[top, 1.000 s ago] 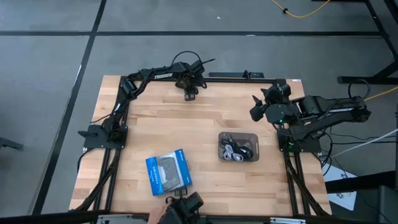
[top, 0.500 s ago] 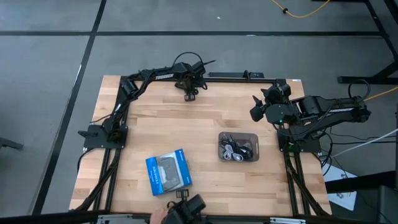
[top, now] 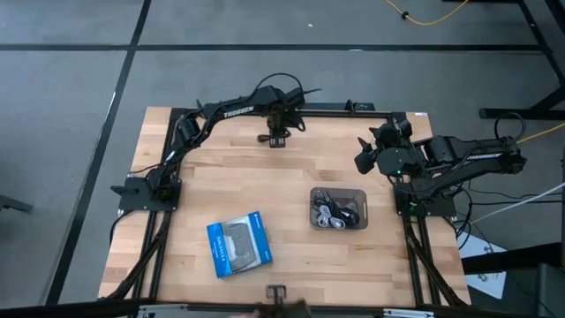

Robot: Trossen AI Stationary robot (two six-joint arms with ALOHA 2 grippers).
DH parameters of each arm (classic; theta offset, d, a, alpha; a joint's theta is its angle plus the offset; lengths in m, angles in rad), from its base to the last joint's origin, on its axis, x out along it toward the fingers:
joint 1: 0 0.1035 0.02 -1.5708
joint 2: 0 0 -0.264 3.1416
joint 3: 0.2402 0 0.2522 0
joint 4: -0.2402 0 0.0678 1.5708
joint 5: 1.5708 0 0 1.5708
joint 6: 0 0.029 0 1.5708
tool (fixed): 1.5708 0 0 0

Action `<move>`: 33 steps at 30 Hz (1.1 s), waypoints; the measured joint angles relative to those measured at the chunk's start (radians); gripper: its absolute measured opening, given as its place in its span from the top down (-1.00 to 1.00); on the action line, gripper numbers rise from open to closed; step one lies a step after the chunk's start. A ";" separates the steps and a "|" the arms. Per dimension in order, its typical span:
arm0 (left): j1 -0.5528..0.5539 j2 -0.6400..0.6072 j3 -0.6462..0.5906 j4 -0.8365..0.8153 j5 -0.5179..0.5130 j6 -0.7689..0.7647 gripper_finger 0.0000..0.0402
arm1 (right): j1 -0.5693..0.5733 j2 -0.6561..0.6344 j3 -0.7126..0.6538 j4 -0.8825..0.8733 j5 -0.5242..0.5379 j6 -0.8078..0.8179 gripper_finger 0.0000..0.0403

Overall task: Pick and place USB-C Cables
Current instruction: Put the black charger cable into the black bin

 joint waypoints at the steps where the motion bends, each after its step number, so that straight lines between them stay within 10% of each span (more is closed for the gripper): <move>1: -0.021 -0.002 0.014 0.001 0.000 -0.001 1.00 | 0.000 0.000 0.000 0.000 0.000 0.000 -0.09; 14: -0.352 -0.007 0.182 -0.002 -0.061 0.014 1.00 | 0.000 -0.003 0.000 -0.014 0.046 -0.002 -0.09; 26: -0.295 -0.005 0.181 -0.069 -0.390 0.060 0.99 | 0.001 -0.003 0.000 -0.027 -0.026 -0.002 -0.09; 33: -0.246 -0.006 0.079 -0.072 -0.242 0.082 0.73 | 0.001 -0.003 0.000 -0.034 -0.026 -0.004 -0.09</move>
